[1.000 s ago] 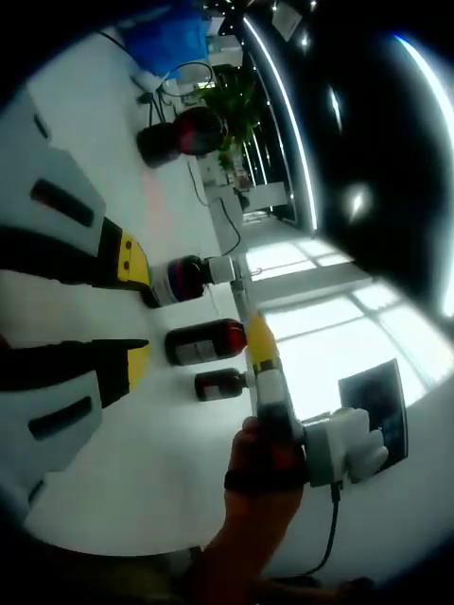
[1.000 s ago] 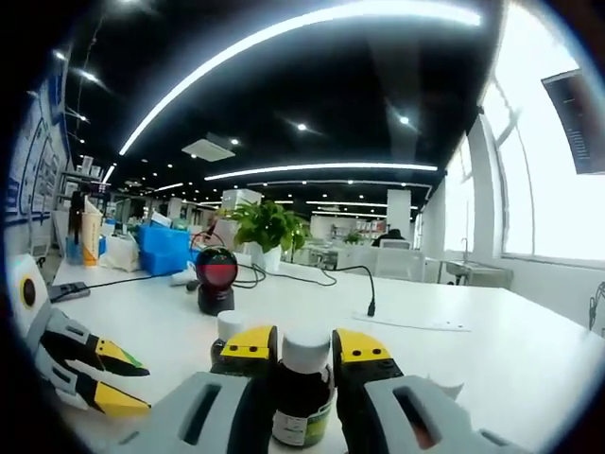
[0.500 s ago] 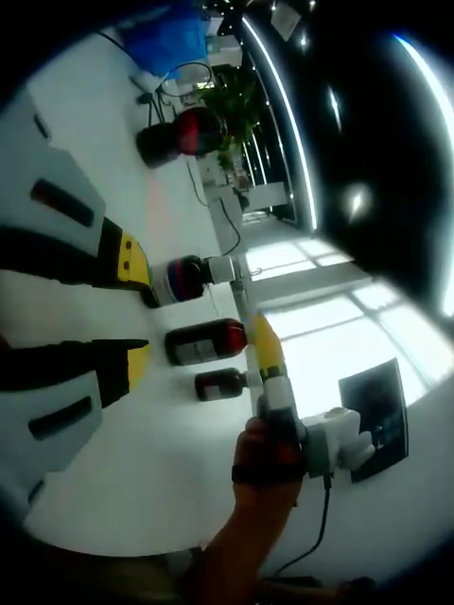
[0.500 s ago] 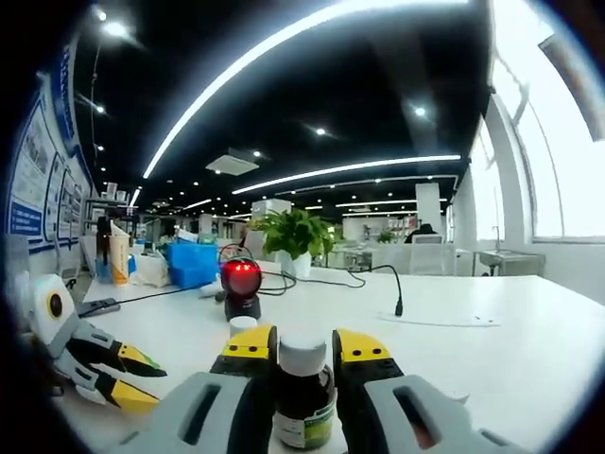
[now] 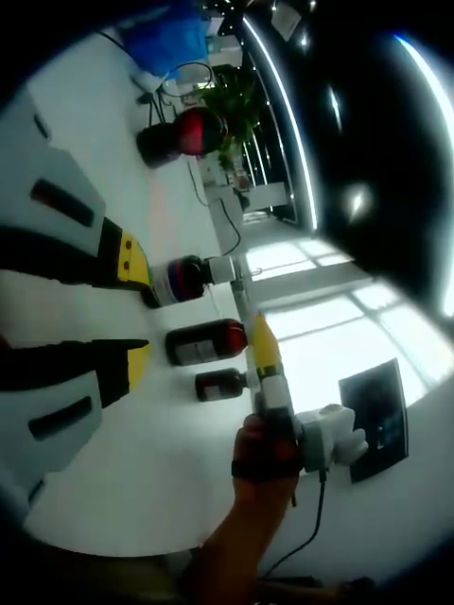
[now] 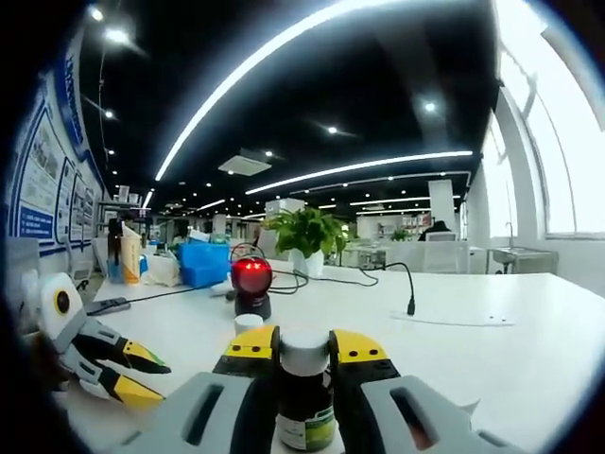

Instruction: Rotate the medicine bottle to make it face forward pick up the medicine bottle inspect the drug traceability code place the medicine on the table

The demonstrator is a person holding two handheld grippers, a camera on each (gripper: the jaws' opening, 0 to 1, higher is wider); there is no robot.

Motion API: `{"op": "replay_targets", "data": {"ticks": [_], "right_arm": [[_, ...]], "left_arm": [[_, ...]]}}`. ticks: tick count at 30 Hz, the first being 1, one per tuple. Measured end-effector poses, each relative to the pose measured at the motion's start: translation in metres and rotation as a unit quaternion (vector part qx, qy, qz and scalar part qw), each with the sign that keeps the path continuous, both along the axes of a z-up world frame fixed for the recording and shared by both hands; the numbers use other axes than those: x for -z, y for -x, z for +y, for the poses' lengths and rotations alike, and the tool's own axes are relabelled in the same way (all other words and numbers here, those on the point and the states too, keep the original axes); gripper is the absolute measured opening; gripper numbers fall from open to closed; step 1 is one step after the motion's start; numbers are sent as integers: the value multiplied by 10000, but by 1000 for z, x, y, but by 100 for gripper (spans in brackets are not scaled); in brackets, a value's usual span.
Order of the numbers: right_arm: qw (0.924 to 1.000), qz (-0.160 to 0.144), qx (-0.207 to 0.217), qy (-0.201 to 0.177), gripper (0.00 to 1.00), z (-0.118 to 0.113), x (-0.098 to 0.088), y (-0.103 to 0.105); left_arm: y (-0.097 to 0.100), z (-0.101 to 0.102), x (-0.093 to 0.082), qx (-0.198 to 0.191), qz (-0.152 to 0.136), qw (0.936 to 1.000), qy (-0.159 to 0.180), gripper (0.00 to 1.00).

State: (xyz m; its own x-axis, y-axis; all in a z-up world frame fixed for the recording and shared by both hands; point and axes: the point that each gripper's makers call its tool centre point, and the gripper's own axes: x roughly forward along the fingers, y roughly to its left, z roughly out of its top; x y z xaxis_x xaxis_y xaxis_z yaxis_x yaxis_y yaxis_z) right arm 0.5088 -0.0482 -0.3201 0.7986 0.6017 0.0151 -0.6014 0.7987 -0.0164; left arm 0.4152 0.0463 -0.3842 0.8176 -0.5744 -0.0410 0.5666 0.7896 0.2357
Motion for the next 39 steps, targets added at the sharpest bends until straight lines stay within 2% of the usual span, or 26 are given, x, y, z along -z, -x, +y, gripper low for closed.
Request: {"op": "replay_targets", "data": {"ticks": [11,16,25,39], "right_arm": [[9998,-36,169,70,17,0,0,0],[9989,-163,338,280,17,0,0,1],[9975,-173,602,317,17,-1,0,2],[9909,-300,1223,485,17,1,1,4]], "left_arm": [[0,0,0,-8,5,10000,-5,13],[-1,0,1,-18,6,10000,-17,13],[-1,0,1,-18,11,10000,-22,13],[-2,1,1,-13,1,10000,-25,13]]}}
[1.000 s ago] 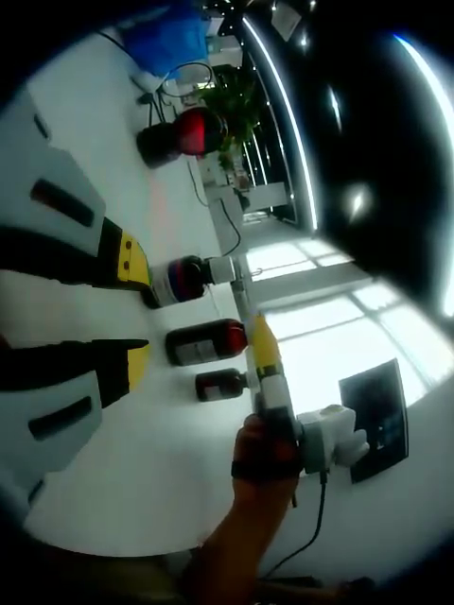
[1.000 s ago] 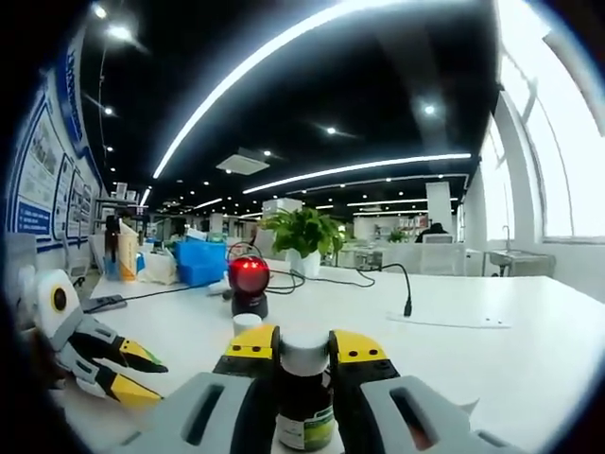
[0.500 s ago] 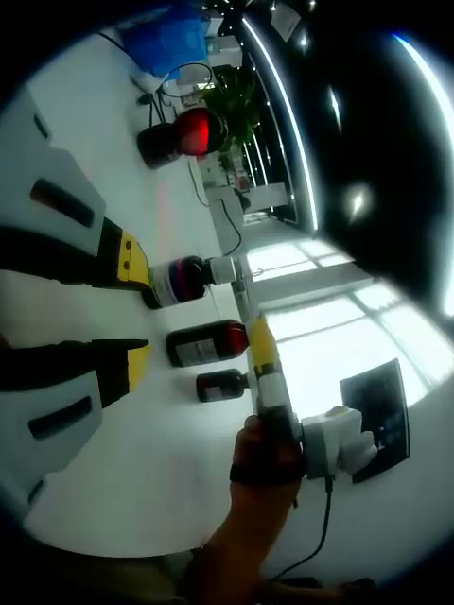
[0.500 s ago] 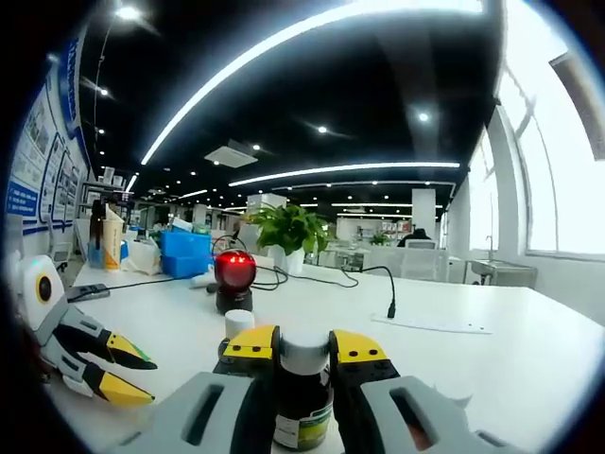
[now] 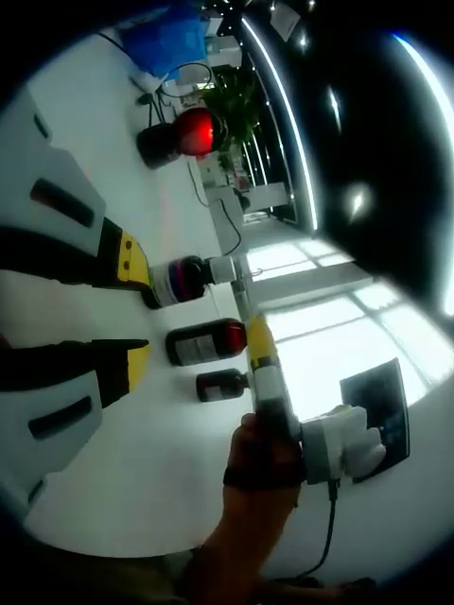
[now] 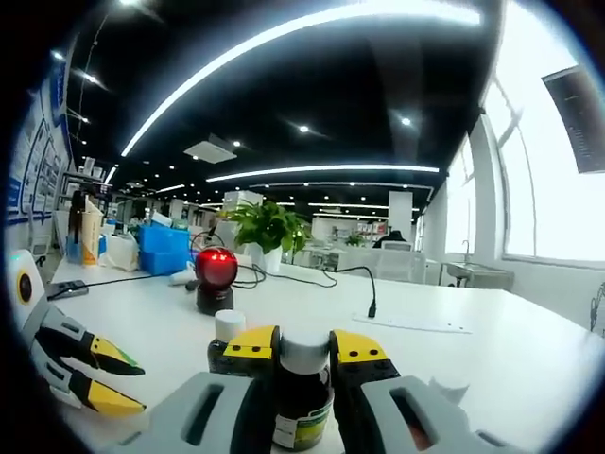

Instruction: Rotate the medicine bottle to make it face forward pick up the medicine bottle inspect the drug traceability code place the medicine on the table

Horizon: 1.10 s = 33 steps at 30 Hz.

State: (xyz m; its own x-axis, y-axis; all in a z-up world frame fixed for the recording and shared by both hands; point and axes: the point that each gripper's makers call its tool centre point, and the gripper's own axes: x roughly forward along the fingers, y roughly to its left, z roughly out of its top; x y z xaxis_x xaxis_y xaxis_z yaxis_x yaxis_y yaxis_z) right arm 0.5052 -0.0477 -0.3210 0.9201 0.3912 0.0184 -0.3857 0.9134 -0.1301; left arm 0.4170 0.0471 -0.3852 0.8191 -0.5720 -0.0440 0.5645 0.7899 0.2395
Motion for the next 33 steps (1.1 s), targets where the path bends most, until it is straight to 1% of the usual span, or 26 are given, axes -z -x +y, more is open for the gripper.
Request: {"op": "replay_targets", "data": {"ticks": [6,8,9,12,17,21,25,30,33], "right_arm": [[9998,-23,184,-3,17,-2,0,-1],[9995,-63,302,58,17,-2,1,-2],[9991,-113,370,158,17,-2,1,-2],[9986,-132,485,163,17,-2,1,-2],[9977,-184,603,230,18,-3,1,-2],[9973,-187,681,212,18,-4,1,-2],[9973,-174,677,213,18,-4,0,-2],[9979,-193,564,245,18,-4,0,-2],[9991,-112,398,-14,18,-5,0,-1]], "left_arm": [[1,-1,0,2,-7,10000,-12,13],[1,-1,0,3,-8,10000,-14,13],[1,-1,0,1,-8,10000,-18,13],[1,-1,0,-6,-9,10000,-20,13],[1,-2,0,1,-10,10000,-23,13],[1,-2,-1,6,-10,10000,-17,13],[1,-2,-1,10,-9,10000,-10,13],[2,-2,-1,13,-10,10000,-7,13],[1,-2,-1,13,-11,10000,-6,13]]}}
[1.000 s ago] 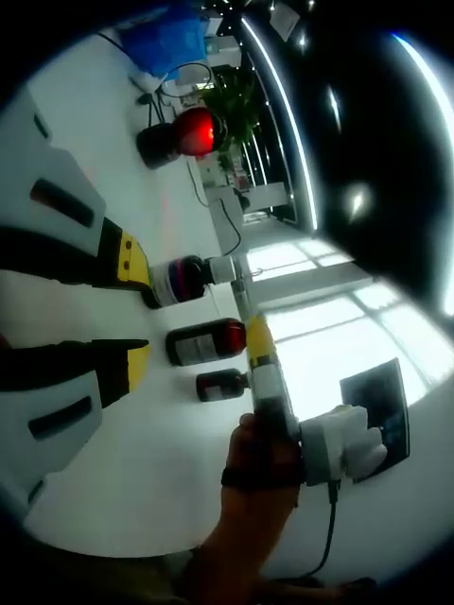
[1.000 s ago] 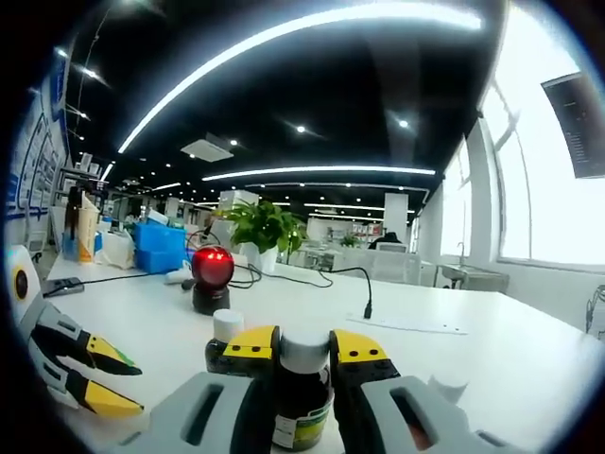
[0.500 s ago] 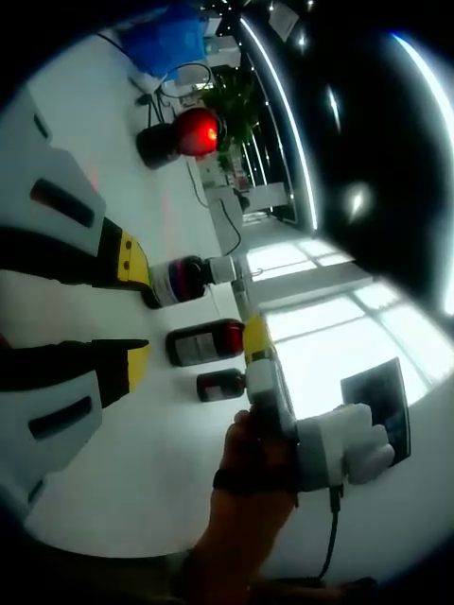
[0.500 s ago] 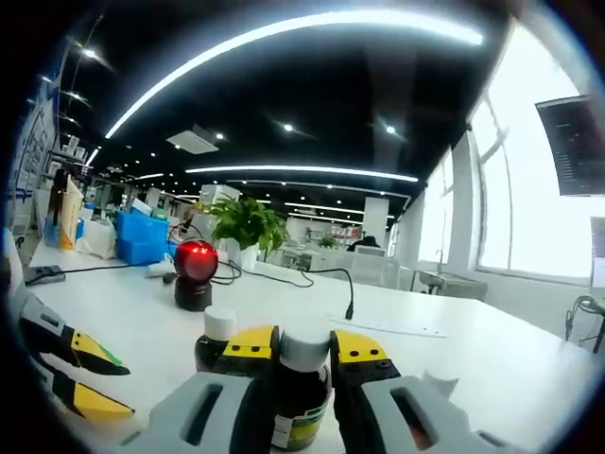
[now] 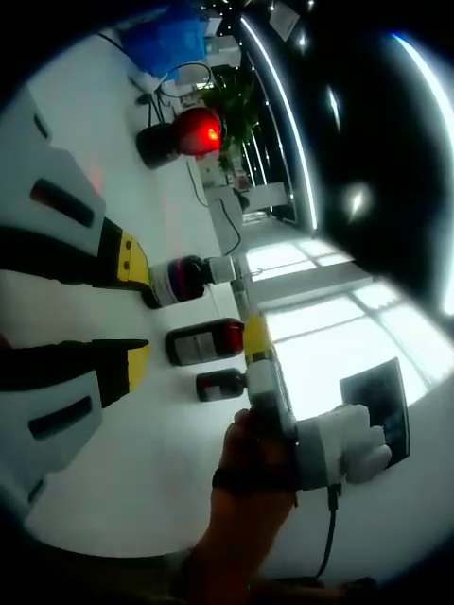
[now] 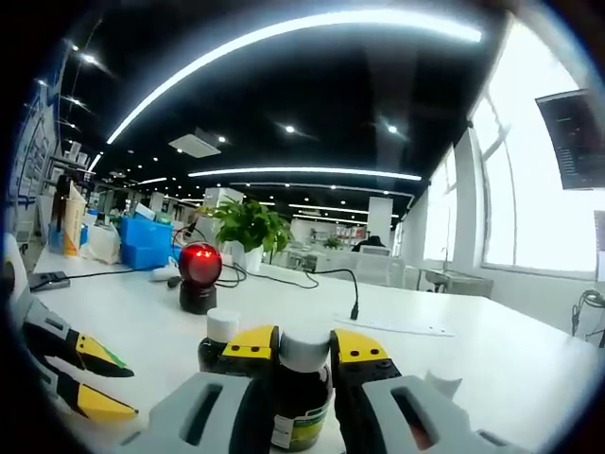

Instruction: Rotate the medicine bottle to make it face forward pick up the medicine bottle inspect the drug traceability code place the medicine on the table

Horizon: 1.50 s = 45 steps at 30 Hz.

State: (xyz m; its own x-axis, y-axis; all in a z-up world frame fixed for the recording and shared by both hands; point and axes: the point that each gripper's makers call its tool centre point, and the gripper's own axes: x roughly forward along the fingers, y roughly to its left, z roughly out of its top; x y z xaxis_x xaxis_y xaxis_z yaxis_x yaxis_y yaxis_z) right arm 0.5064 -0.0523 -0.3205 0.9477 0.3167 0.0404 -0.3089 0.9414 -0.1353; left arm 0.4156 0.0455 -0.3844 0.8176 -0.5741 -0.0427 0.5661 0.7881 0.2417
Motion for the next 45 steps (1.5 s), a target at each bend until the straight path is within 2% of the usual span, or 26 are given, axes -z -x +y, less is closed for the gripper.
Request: {"op": "replay_targets", "data": {"ticks": [5,10,15,18,27,32,39,45], "right_arm": [[9998,-5,-166,-142,20,-3,-5,-1],[9969,135,-610,-468,20,1,-5,-1],[9961,139,-764,-417,20,0,-6,0],[9930,224,-1086,-410,20,6,-4,2],[9889,383,-1370,-425,21,4,0,-3],[9854,467,-1565,-482,18,6,1,-4],[9870,379,-1514,-395,17,7,1,-3],[9905,279,-1302,-329,17,7,2,-2]], "left_arm": [[0,0,0,-4,0,10000,-6,14],[0,0,0,-2,0,10000,1,13],[0,0,0,-7,0,10000,-5,13],[0,0,0,-9,2,10000,-7,13],[0,0,0,-11,2,10000,-12,13],[0,0,0,-13,7,10000,-13,13],[0,0,0,-13,8,10000,-20,14],[-1,0,1,-16,4,10000,-35,13]]}}
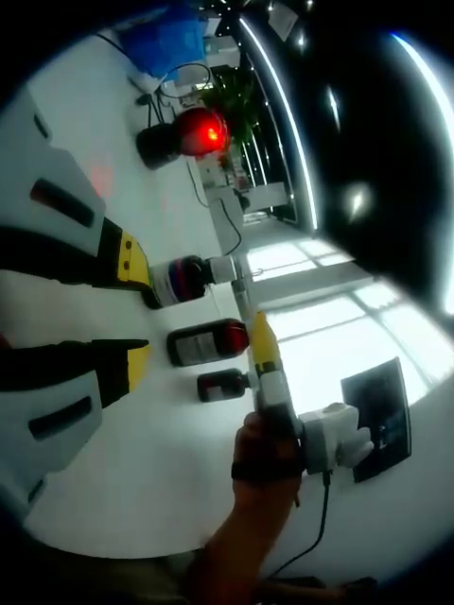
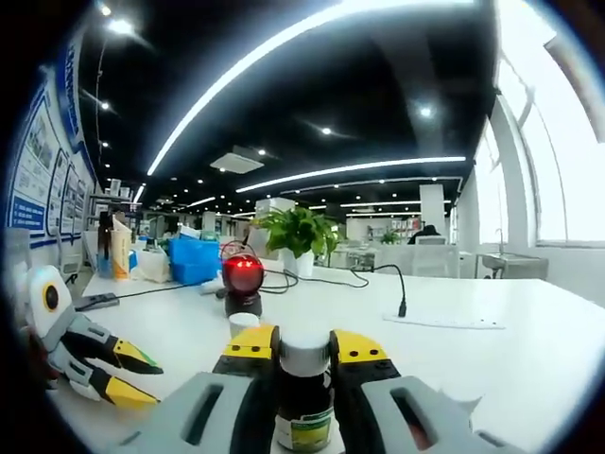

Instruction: Rotate the medicine bottle to make it face forward pick up the medicine bottle inspect the drug traceability code place the medicine on the table

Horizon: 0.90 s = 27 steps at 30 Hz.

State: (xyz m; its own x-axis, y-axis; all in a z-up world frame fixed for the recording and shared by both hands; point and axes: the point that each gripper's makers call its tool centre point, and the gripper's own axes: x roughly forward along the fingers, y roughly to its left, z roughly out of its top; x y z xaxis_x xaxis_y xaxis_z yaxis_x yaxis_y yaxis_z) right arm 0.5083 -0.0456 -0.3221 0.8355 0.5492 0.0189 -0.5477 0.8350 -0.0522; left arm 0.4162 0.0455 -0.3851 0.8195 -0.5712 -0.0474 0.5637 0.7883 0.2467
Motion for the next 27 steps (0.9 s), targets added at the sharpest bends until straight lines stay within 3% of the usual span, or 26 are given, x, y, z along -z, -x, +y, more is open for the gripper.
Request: {"op": "replay_targets", "data": {"ticks": [27], "right_arm": [[9922,-245,1186,306,18,-8,0,-5]], "left_arm": [[1,0,-1,8,-15,10000,7,13]]}}
